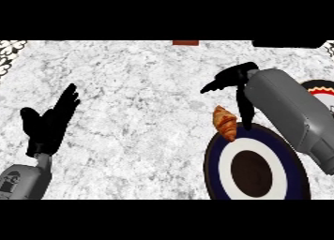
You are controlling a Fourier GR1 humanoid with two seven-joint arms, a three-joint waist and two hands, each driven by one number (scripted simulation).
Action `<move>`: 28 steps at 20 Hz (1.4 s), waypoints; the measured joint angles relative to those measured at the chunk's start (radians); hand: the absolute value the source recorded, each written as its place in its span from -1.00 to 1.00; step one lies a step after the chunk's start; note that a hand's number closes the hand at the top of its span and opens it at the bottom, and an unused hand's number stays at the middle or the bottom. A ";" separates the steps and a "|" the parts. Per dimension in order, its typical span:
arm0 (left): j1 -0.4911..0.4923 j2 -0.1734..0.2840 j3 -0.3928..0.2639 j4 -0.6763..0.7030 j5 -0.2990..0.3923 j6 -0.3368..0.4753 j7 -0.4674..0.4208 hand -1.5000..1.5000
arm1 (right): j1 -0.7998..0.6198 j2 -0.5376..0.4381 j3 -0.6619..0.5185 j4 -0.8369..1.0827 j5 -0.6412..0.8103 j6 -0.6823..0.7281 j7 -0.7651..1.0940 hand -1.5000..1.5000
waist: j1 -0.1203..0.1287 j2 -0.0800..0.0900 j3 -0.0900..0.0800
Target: Pick the croissant from the plate and place it in the plate
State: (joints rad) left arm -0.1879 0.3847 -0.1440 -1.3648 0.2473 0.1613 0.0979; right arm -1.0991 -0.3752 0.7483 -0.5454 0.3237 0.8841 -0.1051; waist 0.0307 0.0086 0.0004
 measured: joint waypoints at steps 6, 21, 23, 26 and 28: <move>-0.009 -0.008 0.013 0.003 -0.017 -0.007 0.008 0.00 | -0.011 0.044 0.065 0.060 0.127 -0.005 -0.054 -1.00 | -0.004 -0.001 0.000; -0.024 -0.044 0.053 0.020 -0.055 -0.031 0.023 0.00 | -0.020 0.166 0.082 0.230 0.319 -0.055 -0.118 -1.00 | -0.009 -0.007 -0.003; -0.026 -0.049 0.053 0.004 -0.059 -0.033 0.039 0.00 | -0.020 0.173 0.080 0.243 0.340 -0.066 -0.132 -1.00 | -0.009 -0.012 -0.005; -0.014 -0.056 0.051 -0.023 -0.068 -0.027 0.052 0.00 | -0.019 0.185 0.083 0.262 0.368 -0.080 -0.145 -1.00 | -0.007 -0.017 -0.007; -0.006 -0.061 0.051 -0.032 -0.076 -0.025 0.050 0.00 | -0.018 0.183 0.092 0.264 0.386 -0.083 -0.171 -1.00 | -0.005 -0.020 -0.007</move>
State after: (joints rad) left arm -0.1937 0.3238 -0.0934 -1.3972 0.1715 0.1363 0.1483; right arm -1.1169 -0.1918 0.8403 -0.2817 0.7093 0.8010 -0.2760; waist 0.0253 -0.0110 -0.0068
